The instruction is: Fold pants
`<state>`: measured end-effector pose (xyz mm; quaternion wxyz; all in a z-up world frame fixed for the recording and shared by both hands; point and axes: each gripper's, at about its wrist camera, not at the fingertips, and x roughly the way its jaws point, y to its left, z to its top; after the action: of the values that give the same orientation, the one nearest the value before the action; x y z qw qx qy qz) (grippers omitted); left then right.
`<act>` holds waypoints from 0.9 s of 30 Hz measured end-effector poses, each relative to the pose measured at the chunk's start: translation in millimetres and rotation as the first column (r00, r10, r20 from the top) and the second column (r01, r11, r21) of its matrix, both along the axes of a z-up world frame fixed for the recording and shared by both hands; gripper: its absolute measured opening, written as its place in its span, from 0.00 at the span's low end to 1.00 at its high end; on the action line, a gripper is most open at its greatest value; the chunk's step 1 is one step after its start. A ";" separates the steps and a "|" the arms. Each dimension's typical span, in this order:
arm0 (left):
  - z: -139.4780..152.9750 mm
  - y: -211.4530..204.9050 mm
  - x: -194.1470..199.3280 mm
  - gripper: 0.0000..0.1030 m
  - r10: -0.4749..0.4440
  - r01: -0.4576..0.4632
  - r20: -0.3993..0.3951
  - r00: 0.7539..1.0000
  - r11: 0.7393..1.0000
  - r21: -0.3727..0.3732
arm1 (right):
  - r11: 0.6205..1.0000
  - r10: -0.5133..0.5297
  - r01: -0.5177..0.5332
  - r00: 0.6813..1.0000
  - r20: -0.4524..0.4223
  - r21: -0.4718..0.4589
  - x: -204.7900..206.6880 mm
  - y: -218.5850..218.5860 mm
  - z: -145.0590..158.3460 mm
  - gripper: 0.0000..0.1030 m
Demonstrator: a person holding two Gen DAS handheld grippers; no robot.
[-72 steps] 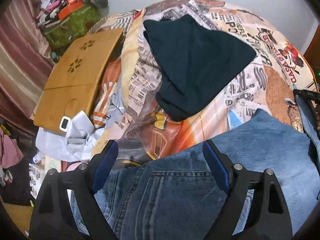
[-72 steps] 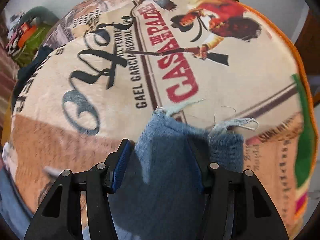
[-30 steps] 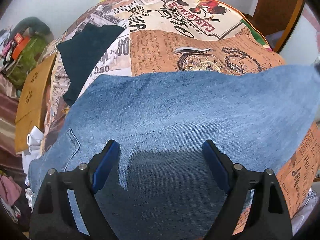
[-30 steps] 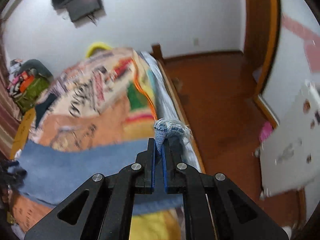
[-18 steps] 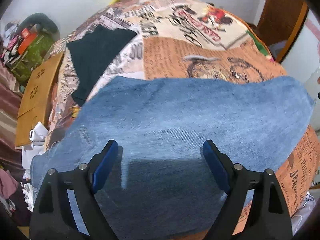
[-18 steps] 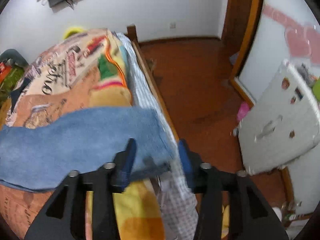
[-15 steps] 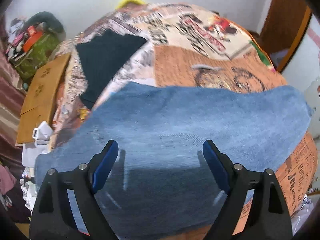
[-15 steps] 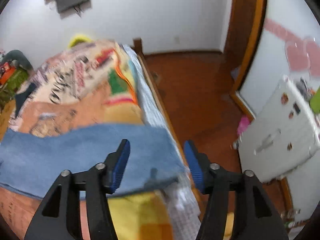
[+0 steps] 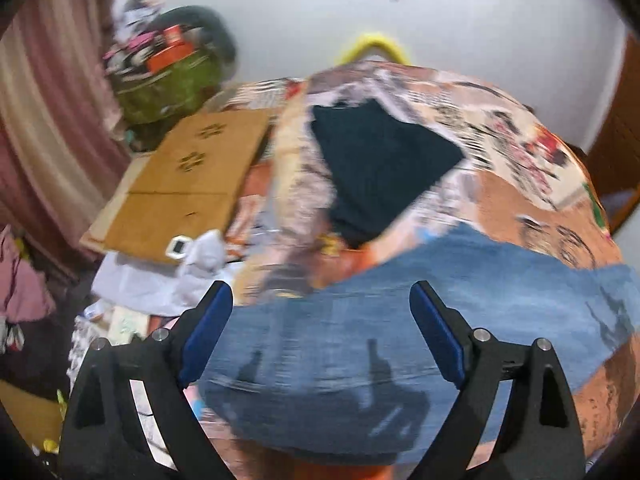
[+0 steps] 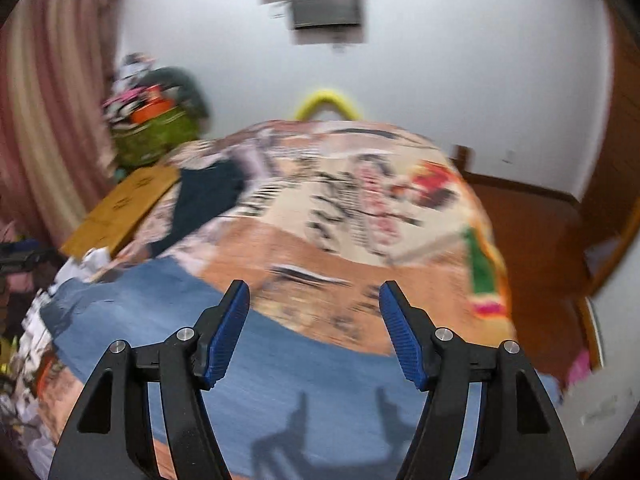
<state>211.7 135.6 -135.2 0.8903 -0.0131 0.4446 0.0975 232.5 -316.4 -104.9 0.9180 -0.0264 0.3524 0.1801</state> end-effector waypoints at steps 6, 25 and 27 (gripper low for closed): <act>-25.1 78.9 2.0 0.88 0.139 -0.141 -0.037 0.990 0.989 -0.050 | 0.988 0.154 -0.154 0.988 -0.024 -0.027 24.3 87.2 -18.2 0.62; -150.6 114.3 27.0 0.49 0.004 -0.110 -0.280 0.960 0.925 -0.365 | 0.936 0.334 -0.352 0.885 -0.325 0.004 105.8 229.6 -118.1 0.24; -148.1 109.1 24.3 0.23 0.008 -0.101 -0.256 0.967 0.930 -0.353 | 0.929 0.352 -0.370 0.866 -0.356 0.018 106.3 232.4 -123.0 0.20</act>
<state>236.0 244.7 -283.3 0.8063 -0.1775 0.5629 0.0393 338.7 -84.0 -227.9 0.7886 -0.0824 0.5048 0.3412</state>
